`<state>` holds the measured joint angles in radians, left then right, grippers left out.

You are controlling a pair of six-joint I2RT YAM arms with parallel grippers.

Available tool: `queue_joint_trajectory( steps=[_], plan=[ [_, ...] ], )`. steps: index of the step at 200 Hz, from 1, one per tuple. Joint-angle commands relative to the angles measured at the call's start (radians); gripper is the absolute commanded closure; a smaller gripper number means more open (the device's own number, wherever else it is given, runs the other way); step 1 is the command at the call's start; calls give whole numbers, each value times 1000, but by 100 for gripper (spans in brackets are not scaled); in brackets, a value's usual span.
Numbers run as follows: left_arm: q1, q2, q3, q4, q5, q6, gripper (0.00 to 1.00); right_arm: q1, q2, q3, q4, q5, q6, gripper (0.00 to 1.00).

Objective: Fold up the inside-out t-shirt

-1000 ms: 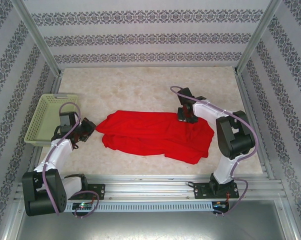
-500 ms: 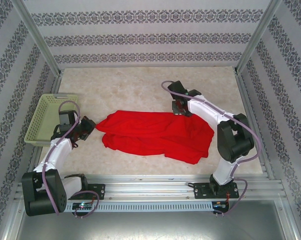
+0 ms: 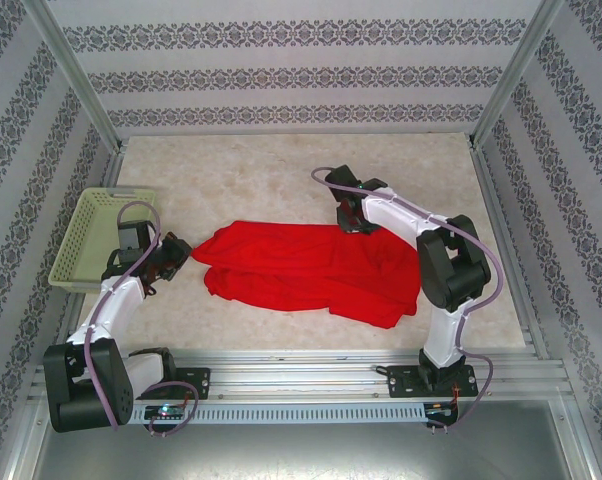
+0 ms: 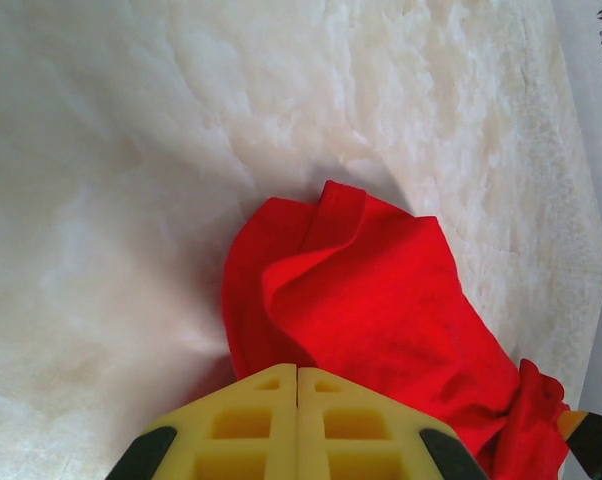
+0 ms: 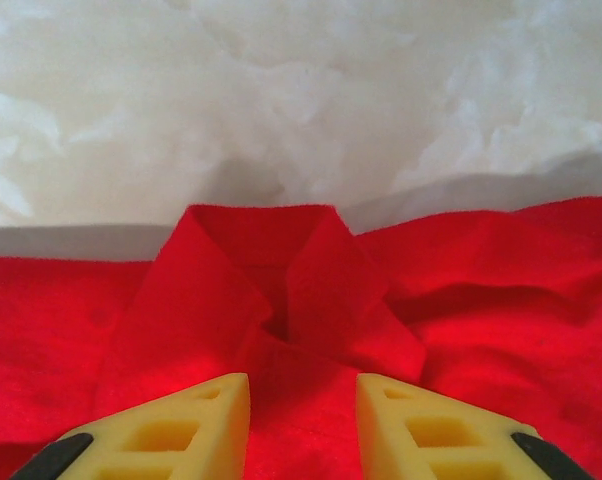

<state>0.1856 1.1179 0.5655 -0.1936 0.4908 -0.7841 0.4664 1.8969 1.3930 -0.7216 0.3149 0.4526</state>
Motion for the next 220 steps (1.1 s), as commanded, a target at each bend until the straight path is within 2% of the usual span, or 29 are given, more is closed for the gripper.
queue_joint_trajectory(
  steps=[1,20,100,156,199,220],
  plan=[
    [12,10,26,16,16,28,100,-8,-3,-8,13,-35,-8,68],
    [12,11,24,16,16,25,100,-4,19,15,16,-47,-18,68],
    [12,2,25,8,17,26,100,2,115,114,-41,54,-36,72],
    [12,4,23,10,12,26,100,3,125,135,-45,55,-43,88],
    [12,5,28,6,13,31,100,10,104,138,-57,65,-44,92],
    [12,4,23,14,13,26,100,26,73,140,-69,115,-45,94]
  ],
)
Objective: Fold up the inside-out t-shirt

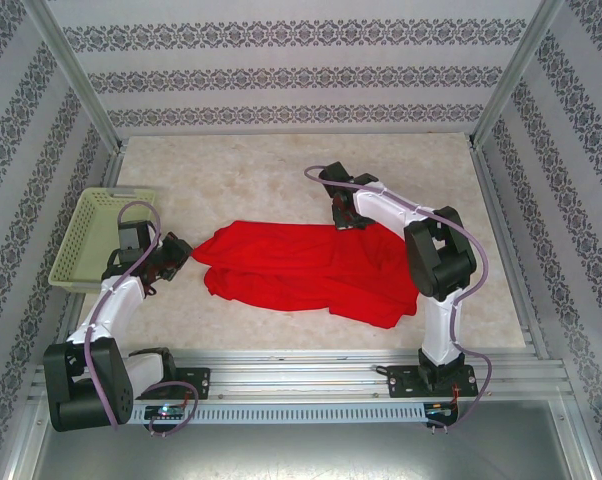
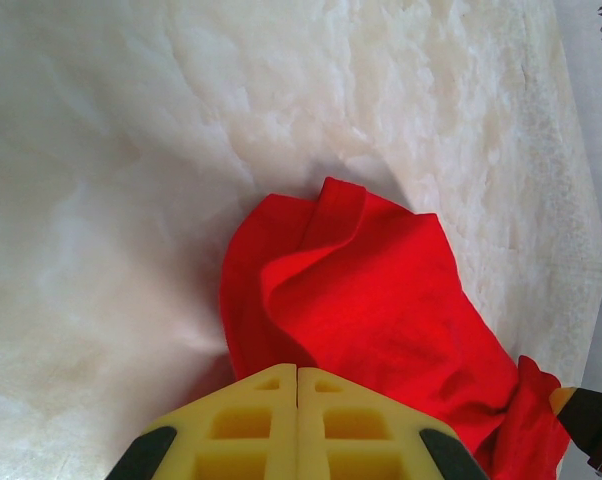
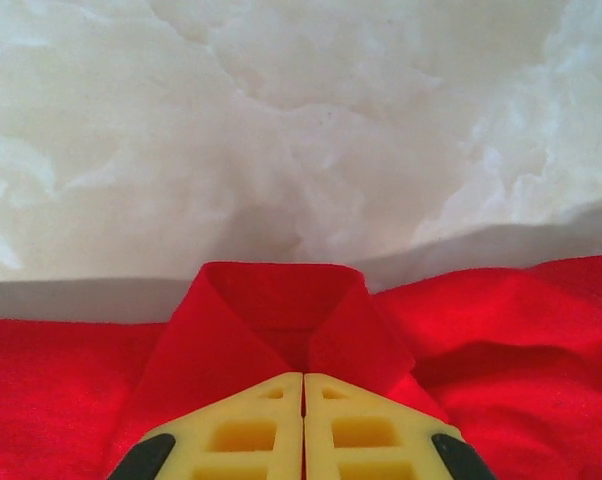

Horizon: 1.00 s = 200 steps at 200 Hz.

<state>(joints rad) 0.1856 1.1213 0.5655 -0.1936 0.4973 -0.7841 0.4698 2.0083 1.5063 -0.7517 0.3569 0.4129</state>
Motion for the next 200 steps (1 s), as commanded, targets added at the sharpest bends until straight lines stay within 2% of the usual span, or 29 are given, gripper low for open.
queue_joint_trajectory(
  steps=[1,44,58,137,153,169,185,200],
  plan=[
    [12,1,22,14,7,25,100,24,-41,27,-39,77,-5,94],
    [12,-18,19,6,-11,28,100,83,-126,42,-39,193,-21,95],
    [12,-26,22,-5,-13,32,100,100,-120,72,-44,194,-26,94],
    [13,-44,19,-21,-14,45,100,229,185,352,-77,44,-75,91],
    [12,-43,22,-27,-9,46,100,245,241,419,-108,31,-106,86],
    [12,-43,25,-29,-13,51,100,250,264,457,-143,21,-114,76],
    [12,-44,22,-28,-16,51,100,243,225,418,-134,17,-117,66],
    [12,-44,22,-30,-13,52,100,215,153,342,-106,7,-105,62]
  ],
)
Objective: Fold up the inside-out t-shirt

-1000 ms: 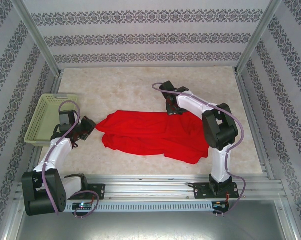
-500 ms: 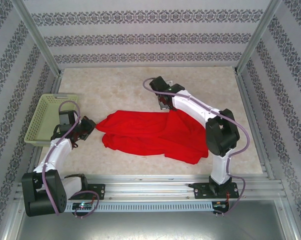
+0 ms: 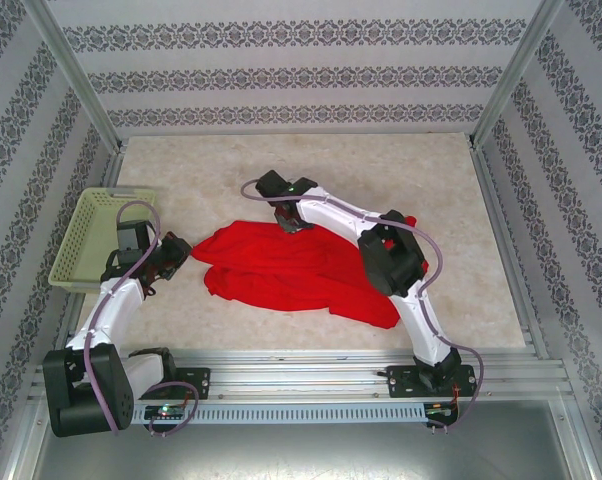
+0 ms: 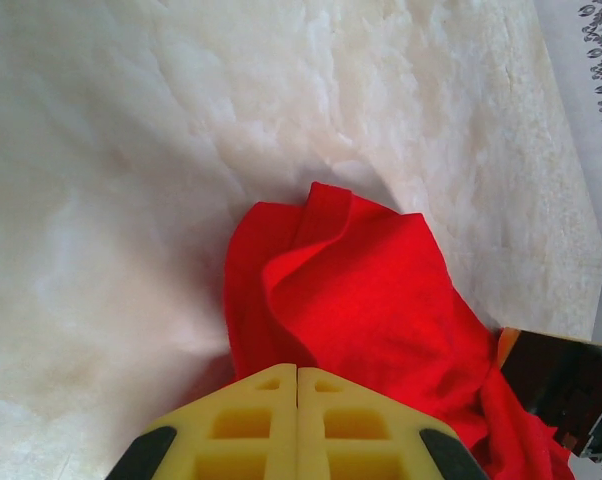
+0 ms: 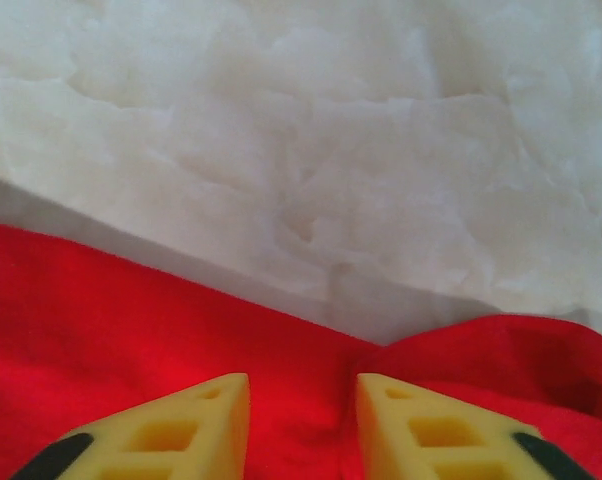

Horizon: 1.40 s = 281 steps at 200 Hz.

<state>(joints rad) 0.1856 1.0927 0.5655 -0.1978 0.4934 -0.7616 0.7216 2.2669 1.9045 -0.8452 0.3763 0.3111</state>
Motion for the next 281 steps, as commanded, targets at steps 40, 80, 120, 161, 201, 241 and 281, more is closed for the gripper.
queue_joint_trajectory(
  steps=[40,80,120,161,201,241,281],
  plan=[
    [12,-4,21,-16,-6,30,100,-191,-314,-333,133,-137,37,59],
    [12,-3,26,-18,-8,28,100,-334,-353,-493,245,-301,67,59],
    [12,-5,33,-25,-10,28,100,-385,-306,-533,301,-381,86,52],
    [12,4,37,-22,-9,25,100,-387,-232,-474,326,-433,76,52],
    [12,2,35,-29,-10,29,100,-374,-153,-377,293,-411,48,62],
    [12,1,39,-37,-9,34,100,-341,-127,-283,213,-264,14,71],
    [12,-4,67,-49,-16,28,100,-342,-234,-277,178,-123,-15,95]
  ],
)
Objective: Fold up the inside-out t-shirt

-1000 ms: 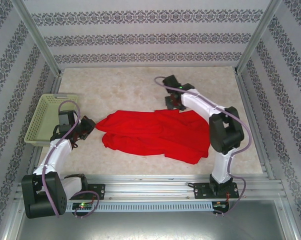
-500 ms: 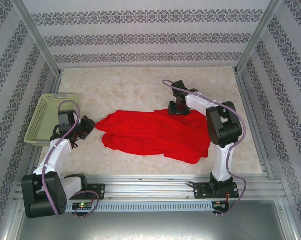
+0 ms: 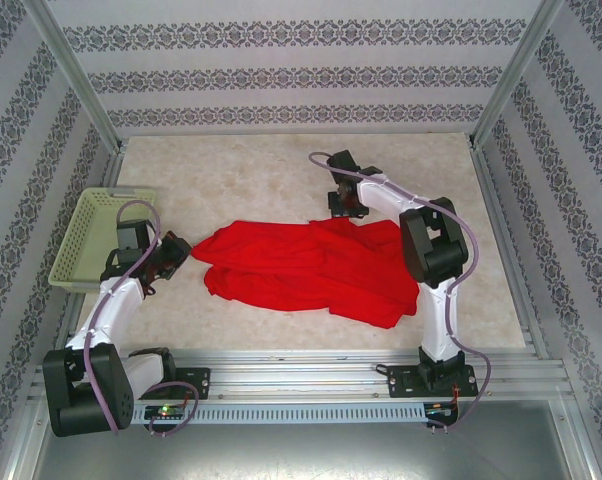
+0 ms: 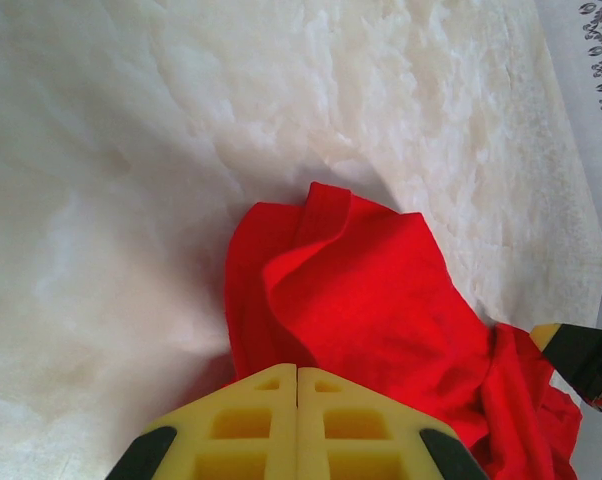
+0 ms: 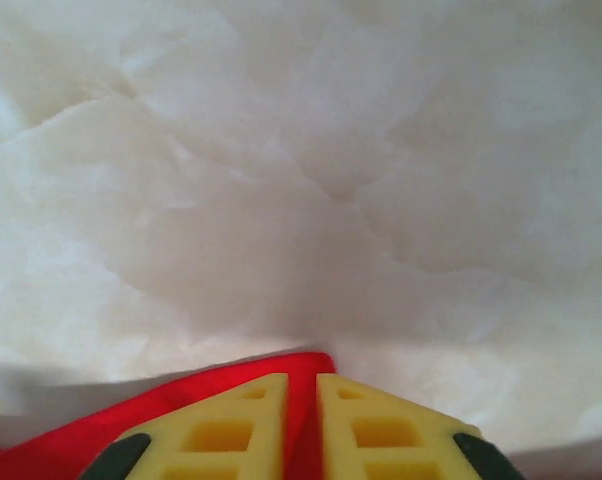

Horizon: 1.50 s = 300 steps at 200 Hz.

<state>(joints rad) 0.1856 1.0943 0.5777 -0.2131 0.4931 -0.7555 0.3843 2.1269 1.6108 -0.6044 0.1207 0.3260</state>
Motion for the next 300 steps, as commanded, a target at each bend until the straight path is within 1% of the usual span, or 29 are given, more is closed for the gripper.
queue_joint_trajectory(
  steps=[1,10,41,62,82,101,141,180,194,228,242,256,265,276,289,300],
  plan=[
    [13,-6,57,-34,-16,22,100,-4,-96,16,-63,135,-31,95],
    [12,-8,75,-37,-23,18,100,-8,-146,7,-62,152,-39,100],
    [15,-31,161,-57,-32,0,100,-31,-345,-14,-63,218,-58,100],
    [24,-64,225,-77,-69,-5,100,-54,-499,-10,-71,275,-78,100],
    [53,-101,285,-94,-83,-15,100,-60,-649,-2,-57,351,-126,100],
    [80,-135,345,-104,-92,-23,100,-64,-769,31,-61,388,-161,100],
    [122,-204,460,-93,-75,-62,100,-68,-969,89,-75,401,-171,100],
    [127,-270,608,-65,-10,-59,100,-62,-1114,228,-96,306,-166,100],
    [127,-292,675,-82,13,-47,100,-60,-1146,292,-112,272,-160,100],
    [126,-339,779,-51,77,-45,100,-59,-1198,395,-100,212,-151,100],
    [124,-358,783,-23,83,-51,100,-59,-1204,404,-74,217,-164,100],
    [123,-351,738,22,78,-67,100,-59,-1178,400,-61,269,-199,100],
    [122,-315,703,12,65,-64,100,-59,-1140,402,-71,309,-217,100],
    [122,-235,671,-55,52,-47,100,-59,-1086,384,-80,350,-238,100],
    [120,-92,646,-143,62,2,100,-61,-1027,326,-85,400,-244,100],
    [105,50,655,-261,39,56,100,-67,-981,259,-81,424,-233,100]
  ],
)
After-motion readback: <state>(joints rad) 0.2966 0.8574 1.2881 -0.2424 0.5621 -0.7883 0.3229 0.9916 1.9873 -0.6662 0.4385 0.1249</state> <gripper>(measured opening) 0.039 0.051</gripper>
